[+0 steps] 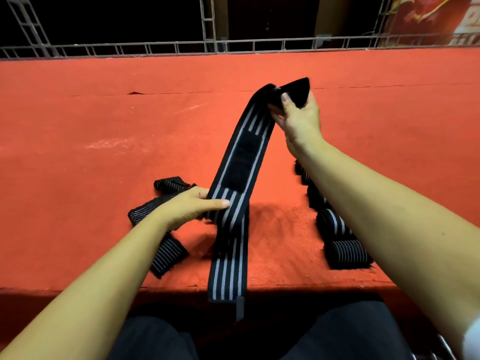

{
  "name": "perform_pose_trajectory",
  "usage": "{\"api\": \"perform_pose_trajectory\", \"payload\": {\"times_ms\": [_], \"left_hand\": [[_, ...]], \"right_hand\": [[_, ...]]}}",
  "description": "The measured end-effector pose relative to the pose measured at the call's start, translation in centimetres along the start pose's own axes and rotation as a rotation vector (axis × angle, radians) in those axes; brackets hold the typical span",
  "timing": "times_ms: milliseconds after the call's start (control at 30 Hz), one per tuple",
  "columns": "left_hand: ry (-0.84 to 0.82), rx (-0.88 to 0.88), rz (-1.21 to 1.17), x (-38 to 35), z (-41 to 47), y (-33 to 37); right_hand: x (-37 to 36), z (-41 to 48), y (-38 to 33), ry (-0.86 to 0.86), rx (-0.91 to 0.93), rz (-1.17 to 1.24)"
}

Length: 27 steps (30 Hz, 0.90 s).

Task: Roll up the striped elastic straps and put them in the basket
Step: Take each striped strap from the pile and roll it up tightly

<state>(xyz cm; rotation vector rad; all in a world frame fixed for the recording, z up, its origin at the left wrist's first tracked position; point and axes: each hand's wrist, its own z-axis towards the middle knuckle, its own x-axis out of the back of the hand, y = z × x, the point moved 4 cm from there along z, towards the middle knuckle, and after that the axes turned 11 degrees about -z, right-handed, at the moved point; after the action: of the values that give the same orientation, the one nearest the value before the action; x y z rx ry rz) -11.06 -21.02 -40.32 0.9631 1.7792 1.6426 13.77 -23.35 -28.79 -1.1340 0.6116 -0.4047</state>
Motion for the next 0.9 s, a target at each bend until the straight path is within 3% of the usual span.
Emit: {"api": "perform_pose_trajectory", "payload": {"times_ms": [167, 433, 633, 900], "left_hand": [[-0.075, -0.106, -0.416, -0.6, -0.5, 2.0], [-0.308, 0.467, -0.091, -2.9, -3.9, -6.4], [-0.176, 0.501, -0.078, -3.9, -5.4, -9.5], [0.023, 0.362, -0.144, -3.6, -5.7, -9.4]], "right_hand": [[0.9, 0.2, 0.7, 0.069, 0.199, -0.289], [0.9, -0.8, 4.0, 0.043, 0.187, -0.544], [-1.1, -2.8, 7.0, -0.129, 0.136, -0.579], [-3.5, -3.6, 7.7, -0.191, 0.123, -0.548]]}}
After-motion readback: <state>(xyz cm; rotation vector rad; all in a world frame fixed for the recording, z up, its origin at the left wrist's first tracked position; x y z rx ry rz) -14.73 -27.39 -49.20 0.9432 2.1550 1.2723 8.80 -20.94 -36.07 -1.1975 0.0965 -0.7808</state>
